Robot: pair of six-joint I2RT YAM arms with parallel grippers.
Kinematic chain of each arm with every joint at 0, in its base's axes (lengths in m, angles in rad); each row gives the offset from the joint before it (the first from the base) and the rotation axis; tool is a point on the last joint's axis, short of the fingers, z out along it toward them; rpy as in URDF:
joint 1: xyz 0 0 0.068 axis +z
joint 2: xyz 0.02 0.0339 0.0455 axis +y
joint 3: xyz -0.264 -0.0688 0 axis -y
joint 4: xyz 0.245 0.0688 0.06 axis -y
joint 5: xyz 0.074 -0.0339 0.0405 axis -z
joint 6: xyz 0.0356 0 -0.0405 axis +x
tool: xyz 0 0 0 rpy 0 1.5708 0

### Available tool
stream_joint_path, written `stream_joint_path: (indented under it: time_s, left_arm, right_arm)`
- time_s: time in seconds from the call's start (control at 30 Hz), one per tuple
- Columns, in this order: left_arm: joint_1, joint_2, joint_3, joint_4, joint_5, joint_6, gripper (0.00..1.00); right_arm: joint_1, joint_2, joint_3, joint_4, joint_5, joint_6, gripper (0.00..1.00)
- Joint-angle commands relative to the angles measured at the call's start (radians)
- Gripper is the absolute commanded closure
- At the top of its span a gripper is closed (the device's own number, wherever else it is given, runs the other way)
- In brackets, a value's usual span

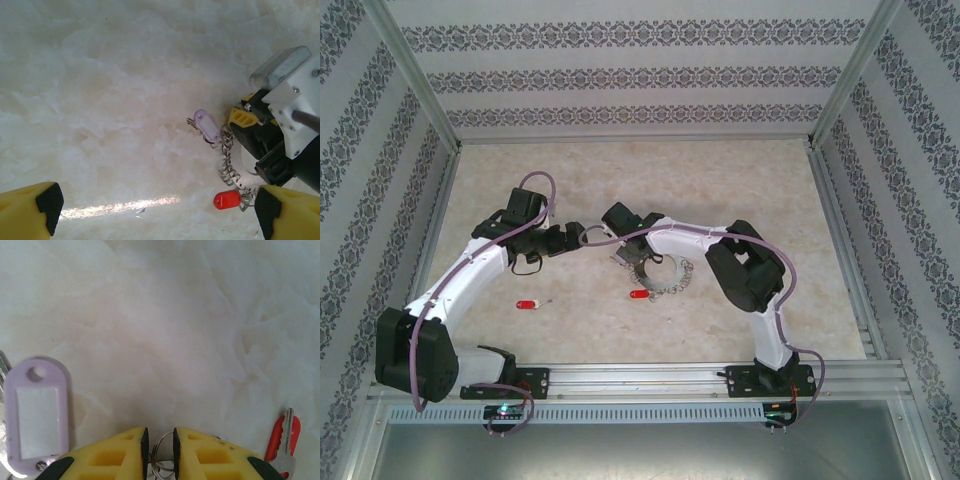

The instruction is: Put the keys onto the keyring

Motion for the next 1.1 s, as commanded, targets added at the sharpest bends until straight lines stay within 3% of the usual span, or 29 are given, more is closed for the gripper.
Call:
stream_joint_path:
  time_s: [0.0, 0.57, 1.07]
  left_arm:
    - [0.008, 0.006, -0.008, 0.011, 0.003, 0.002, 0.01]
    - [0.008, 0.007, -0.01, 0.01, 0.0, 0.0, 0.01]
    - [0.009, 0.009, -0.012, 0.011, 0.003, 0.0, 0.01]
  right_arm:
    - [0.016, 0.027, 0.02, -0.026, 0.046, -0.025, 0.78]
    - [0.046, 0.058, 0.03, -0.035, 0.159, -0.071, 0.85]
    - [0.048, 0.056, 0.027, -0.045, 0.238, -0.061, 0.79]
